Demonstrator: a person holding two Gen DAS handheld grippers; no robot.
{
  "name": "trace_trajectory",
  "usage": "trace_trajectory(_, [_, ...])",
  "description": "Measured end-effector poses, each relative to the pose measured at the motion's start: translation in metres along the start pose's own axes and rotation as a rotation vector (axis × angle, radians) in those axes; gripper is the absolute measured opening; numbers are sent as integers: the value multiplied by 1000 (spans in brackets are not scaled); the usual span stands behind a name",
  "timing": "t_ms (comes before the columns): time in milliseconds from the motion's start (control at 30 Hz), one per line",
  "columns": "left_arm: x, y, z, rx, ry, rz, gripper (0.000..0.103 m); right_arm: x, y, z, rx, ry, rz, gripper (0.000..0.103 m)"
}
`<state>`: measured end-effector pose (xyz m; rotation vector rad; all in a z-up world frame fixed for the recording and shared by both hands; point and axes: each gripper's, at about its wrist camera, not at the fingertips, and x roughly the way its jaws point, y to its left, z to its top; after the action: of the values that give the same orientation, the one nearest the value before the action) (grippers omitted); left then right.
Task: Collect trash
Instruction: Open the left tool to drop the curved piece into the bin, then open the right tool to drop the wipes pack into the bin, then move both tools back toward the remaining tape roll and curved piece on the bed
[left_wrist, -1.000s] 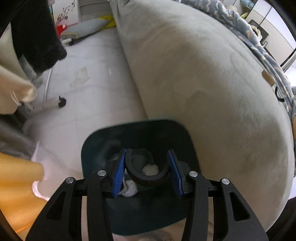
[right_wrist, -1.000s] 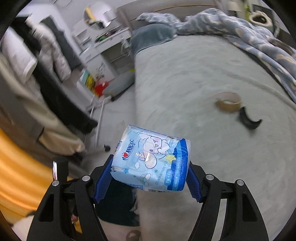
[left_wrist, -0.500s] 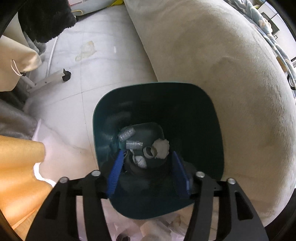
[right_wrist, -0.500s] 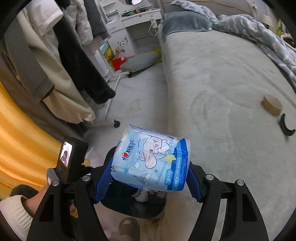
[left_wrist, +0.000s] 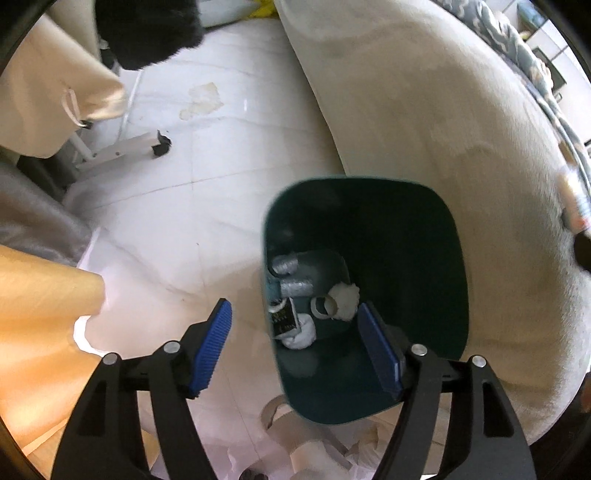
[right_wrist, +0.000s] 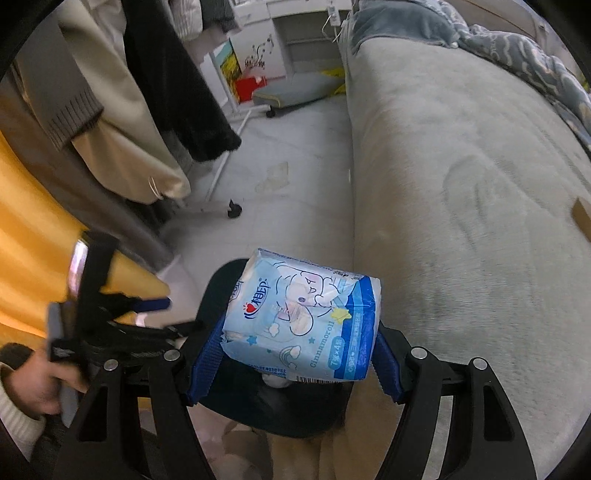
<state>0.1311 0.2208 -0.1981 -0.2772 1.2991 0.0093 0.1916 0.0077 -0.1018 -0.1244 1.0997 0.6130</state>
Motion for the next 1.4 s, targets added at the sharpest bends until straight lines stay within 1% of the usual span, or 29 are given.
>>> trace_trajectory(167, [-16, 13, 2, -22, -64, -16, 72, 20, 10, -2, -40, 41, -21, 72])
trace_trajectory(333, [-28, 24, 3, -25, -109, -29, 66, 45, 19, -9, -74, 97, -43, 72])
trace_trajectory(533, [-45, 28, 1, -1, -155, -29, 58, 72, 30, -20, -114, 168, -68, 72])
trace_trajectory(700, [-65, 28, 2, 18, -208, -32, 56, 87, 39, -26, -145, 203, -84, 73])
trace_trajectory(833, [-84, 26, 5, 22, -270, -48, 56, 96, 41, -30, -166, 232, -104, 77])
trace_trajectory(867, [-89, 25, 7, 25, -289, -56, 56, 97, 41, -30, -167, 236, -104, 80])
trace_trajectory(900, [-93, 24, 8, 30, -303, -61, 56, 97, 41, -31, -169, 239, -103, 83])
trace_trajectory(967, [-103, 18, 11, 50, -337, -71, 56, 96, 41, -32, -177, 240, -115, 85])
trace_trajectory(1200, [-128, -4, 15, 126, -427, -96, 57, 87, 44, -29, -190, 217, -135, 85])
trace_trajectory(1400, [-146, -18, 21, 176, -492, -119, 57, 61, 41, -20, -179, 155, -147, 85])
